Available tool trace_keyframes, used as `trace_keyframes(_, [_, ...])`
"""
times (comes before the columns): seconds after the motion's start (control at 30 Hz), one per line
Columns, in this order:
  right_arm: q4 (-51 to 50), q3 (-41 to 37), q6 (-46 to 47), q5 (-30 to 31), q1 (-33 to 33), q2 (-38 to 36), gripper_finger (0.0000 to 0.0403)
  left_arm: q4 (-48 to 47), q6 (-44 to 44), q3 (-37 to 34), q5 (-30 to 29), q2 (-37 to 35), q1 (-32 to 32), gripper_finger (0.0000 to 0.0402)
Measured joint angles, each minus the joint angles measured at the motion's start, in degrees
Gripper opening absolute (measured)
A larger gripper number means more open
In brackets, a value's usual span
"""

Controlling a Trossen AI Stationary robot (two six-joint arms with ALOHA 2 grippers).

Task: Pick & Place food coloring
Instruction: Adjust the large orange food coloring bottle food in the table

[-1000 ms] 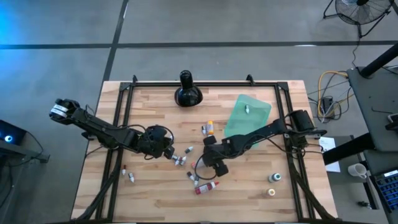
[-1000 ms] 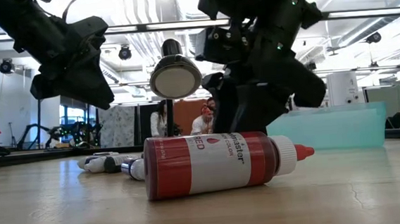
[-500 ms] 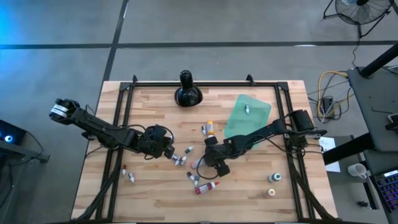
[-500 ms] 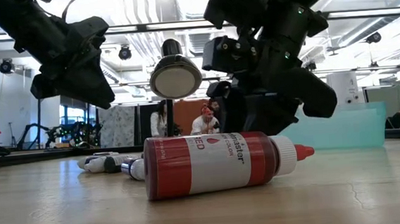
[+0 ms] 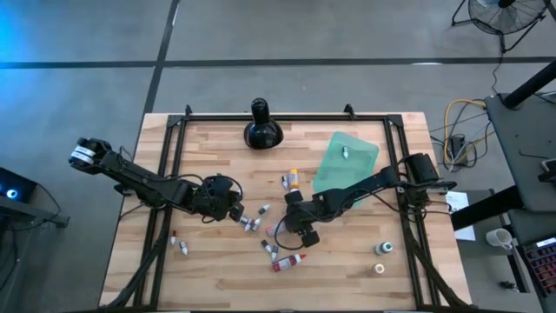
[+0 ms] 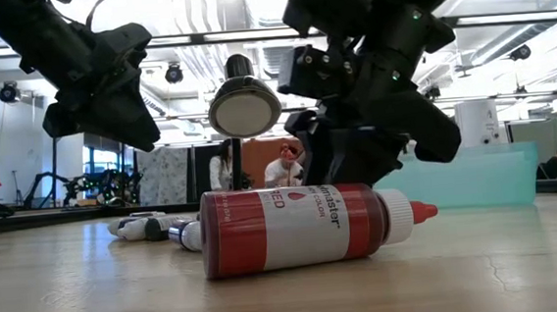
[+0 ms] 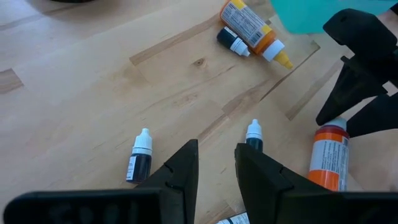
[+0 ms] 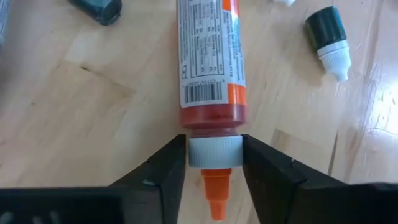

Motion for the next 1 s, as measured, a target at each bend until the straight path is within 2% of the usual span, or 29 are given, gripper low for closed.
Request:
trace_keyframes(0.17, [0.2, 0.4, 0.0, 0.0, 0.0, 0.0, 0.0105, 0.0, 0.0, 0.0, 0.0, 0.0, 0.0, 0.0080])
trace_keyframes(0.3, [0.1, 0.4, 0.4, 0.0, 0.0, 0.0, 0.0105, 0.0, 0.0, 0.0, 0.1, 0.0, 0.0, 0.0080])
trace_keyframes(0.43, [-3.6, 0.4, 6.6, 0.7, -0.1, -1.5, 0.0113, 0.0, -0.1, 0.0, 0.1, 0.0, 0.0, 0.0080])
trace_keyframes(0.53, [-12.3, 1.6, 14.9, 0.9, -0.5, -3.7, 0.0112, 0.0, -0.3, 0.0, 0.1, 0.0, 0.0, 0.0080])
trace_keyframes(0.7, [-37.8, 9.5, 27.3, -2.0, -1.6, -4.3, 0.0106, 0.0, -0.2, 0.0, 0.0, 0.0, 0.0, 0.0080])
trace_keyframes(0.87, [-53.8, 16.2, 35.1, -14.8, -3.0, -4.2, 0.0106, 0.0, 0.7, 0.0, -1.6, 0.0, 0.0, 0.0080])
trace_keyframes(1.0, [-63.0, 18.1, 42.1, -21.7, -3.8, -4.2, 0.0106, 0.0, 1.1, 0.0, -2.6, 0.0, 0.0, 0.0080])
